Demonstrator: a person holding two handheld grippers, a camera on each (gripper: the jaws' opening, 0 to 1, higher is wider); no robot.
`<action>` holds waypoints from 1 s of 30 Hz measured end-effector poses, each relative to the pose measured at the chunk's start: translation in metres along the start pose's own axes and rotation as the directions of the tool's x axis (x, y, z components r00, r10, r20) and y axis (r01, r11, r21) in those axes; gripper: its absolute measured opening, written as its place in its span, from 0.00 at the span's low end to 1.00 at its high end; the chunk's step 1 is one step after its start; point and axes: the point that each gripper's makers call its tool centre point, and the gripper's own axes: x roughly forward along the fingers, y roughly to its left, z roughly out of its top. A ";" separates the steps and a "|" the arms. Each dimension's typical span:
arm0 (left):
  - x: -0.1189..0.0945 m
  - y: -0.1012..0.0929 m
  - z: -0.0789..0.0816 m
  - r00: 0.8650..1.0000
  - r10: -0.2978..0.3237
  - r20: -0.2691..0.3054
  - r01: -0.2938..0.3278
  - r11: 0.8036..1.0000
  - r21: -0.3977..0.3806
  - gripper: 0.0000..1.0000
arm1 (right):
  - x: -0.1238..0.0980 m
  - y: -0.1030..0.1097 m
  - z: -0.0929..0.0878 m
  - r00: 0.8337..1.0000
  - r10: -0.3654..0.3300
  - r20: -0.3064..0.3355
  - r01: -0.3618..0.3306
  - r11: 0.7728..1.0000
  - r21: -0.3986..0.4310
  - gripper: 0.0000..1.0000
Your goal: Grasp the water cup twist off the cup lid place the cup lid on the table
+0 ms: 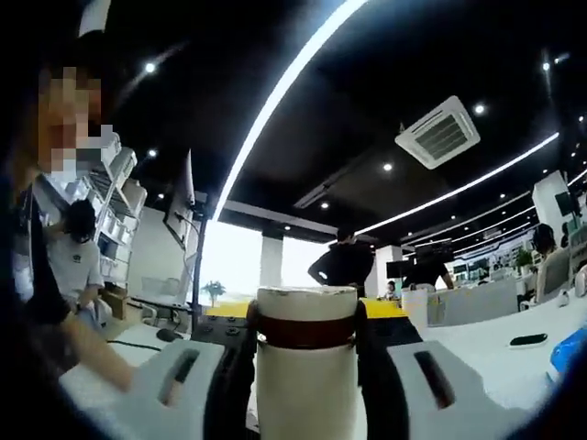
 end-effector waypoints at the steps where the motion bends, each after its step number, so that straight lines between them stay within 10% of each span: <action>1: 0.000 0.000 0.000 1.000 0.000 0.000 0.000 1.000 0.000 0.48 | 0.000 0.000 0.000 1.000 0.013 0.002 -0.013 1.000 0.005 0.45; 30: 0.003 -0.001 0.000 1.000 0.001 0.003 -0.001 1.000 0.000 0.48 | 0.001 0.000 0.001 0.958 0.264 0.109 -0.283 0.931 0.231 0.44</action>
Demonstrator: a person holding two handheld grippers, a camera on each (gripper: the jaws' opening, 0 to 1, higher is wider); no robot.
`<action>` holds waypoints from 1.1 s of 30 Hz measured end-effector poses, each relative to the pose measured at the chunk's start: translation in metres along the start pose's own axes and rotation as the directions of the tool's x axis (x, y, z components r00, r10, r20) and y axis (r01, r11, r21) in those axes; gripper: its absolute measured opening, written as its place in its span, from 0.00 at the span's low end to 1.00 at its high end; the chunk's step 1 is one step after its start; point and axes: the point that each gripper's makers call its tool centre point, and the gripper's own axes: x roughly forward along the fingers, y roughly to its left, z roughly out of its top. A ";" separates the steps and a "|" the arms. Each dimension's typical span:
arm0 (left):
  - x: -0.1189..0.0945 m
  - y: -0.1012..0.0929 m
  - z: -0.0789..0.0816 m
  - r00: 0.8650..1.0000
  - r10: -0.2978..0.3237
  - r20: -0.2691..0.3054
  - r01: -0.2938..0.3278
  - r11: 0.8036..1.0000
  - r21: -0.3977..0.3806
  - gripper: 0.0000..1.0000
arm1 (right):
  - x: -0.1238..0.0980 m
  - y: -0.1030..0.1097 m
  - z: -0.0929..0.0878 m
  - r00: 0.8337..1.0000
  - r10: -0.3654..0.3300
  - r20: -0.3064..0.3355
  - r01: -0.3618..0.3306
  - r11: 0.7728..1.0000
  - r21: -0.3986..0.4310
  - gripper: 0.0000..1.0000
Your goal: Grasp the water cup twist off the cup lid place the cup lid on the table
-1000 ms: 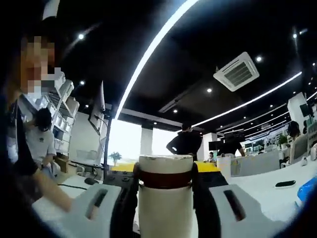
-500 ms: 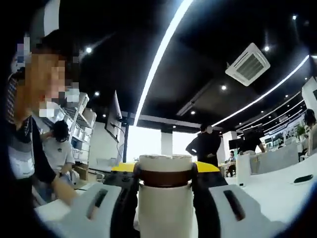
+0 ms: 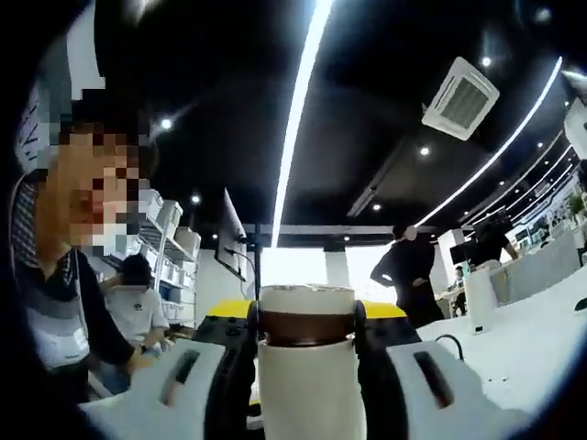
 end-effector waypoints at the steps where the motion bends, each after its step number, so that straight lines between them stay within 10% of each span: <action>1: 0.000 0.000 0.000 1.000 0.000 0.000 0.000 1.000 0.000 0.48 | 0.000 0.000 0.000 1.000 0.008 0.001 -0.008 1.000 0.005 0.44; 33: 0.000 0.006 0.001 1.000 0.000 0.002 0.000 1.000 0.000 0.48 | 0.001 -0.001 0.000 0.998 0.070 -0.002 -0.069 0.995 0.075 0.50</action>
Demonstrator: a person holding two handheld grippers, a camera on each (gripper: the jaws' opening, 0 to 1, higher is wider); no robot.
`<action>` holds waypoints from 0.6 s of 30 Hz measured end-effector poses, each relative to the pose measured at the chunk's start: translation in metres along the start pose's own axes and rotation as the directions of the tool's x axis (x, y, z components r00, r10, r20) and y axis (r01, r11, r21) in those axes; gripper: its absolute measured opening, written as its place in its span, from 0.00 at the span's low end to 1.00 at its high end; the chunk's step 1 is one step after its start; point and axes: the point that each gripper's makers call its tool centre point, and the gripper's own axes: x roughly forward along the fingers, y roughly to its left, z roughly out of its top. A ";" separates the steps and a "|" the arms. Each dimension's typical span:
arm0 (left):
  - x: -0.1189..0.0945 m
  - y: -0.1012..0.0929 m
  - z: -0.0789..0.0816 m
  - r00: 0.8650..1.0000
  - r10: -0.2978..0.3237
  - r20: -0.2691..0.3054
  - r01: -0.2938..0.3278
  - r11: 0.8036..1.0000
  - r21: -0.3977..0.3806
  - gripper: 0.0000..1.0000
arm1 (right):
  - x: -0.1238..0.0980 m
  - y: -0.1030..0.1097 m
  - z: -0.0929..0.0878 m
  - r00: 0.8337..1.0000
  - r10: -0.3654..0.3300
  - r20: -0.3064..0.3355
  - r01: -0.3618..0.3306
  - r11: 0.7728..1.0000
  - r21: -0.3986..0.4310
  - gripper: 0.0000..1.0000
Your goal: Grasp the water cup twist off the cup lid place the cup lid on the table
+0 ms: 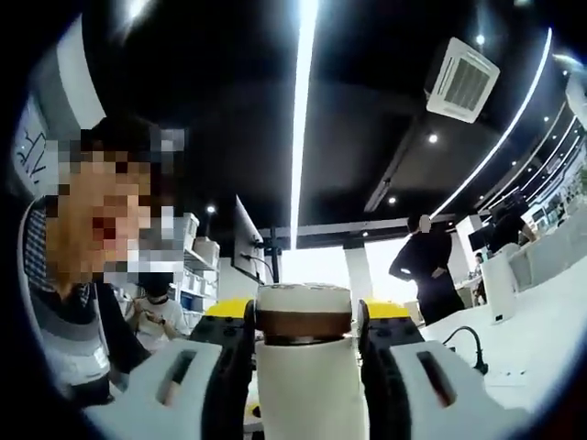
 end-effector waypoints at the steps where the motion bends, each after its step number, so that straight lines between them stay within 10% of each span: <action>1: 0.000 -0.001 0.000 1.000 -0.001 0.000 0.001 1.000 0.000 0.48 | 0.000 0.000 0.000 1.000 -0.006 -0.003 0.006 1.000 -0.001 0.52; 18: 0.001 -0.006 -0.001 1.000 -0.003 -0.002 0.003 1.000 0.002 0.48 | 0.004 0.012 -0.010 0.989 -0.124 -0.076 0.111 0.982 -0.153 0.61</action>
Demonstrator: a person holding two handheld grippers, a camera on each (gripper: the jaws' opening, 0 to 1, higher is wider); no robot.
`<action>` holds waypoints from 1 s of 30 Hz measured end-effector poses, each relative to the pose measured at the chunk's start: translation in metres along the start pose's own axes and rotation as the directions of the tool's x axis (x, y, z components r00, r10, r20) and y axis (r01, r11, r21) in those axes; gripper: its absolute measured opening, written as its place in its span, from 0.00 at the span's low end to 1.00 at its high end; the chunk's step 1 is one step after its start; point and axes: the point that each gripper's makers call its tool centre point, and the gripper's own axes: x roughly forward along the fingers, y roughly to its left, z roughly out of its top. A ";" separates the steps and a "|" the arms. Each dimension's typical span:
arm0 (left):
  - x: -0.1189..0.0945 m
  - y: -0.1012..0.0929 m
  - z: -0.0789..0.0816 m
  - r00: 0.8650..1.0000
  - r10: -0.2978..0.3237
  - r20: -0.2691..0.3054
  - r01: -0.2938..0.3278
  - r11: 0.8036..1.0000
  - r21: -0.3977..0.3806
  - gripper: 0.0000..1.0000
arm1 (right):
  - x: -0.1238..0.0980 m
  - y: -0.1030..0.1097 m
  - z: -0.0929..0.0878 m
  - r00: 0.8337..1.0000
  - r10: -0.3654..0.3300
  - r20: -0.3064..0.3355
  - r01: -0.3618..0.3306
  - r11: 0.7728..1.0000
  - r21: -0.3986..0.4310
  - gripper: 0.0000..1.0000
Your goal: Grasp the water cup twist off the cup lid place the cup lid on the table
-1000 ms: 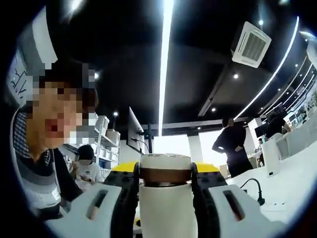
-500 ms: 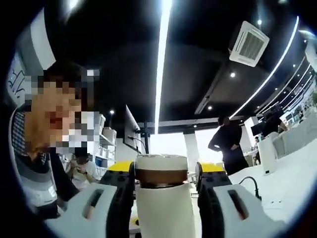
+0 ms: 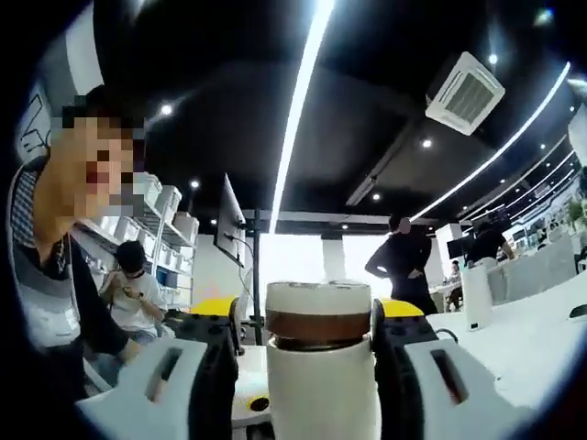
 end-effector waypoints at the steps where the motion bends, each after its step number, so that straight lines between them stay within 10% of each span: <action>1: 0.000 0.000 0.000 1.000 0.000 0.000 0.000 1.000 0.000 0.48 | -0.001 -0.001 -0.002 1.000 -0.019 -0.014 0.018 1.000 -0.025 0.61; 17: -0.001 0.001 0.000 1.000 0.002 -0.001 -0.002 1.000 -0.001 0.48 | -0.025 -0.007 0.007 0.959 -0.284 -0.020 0.280 0.952 -0.126 0.60; 30: -0.002 0.002 0.000 1.000 0.007 0.000 -0.007 1.000 -0.002 0.48 | -0.034 -0.002 0.004 0.870 -0.492 -0.027 0.465 0.837 -0.288 0.55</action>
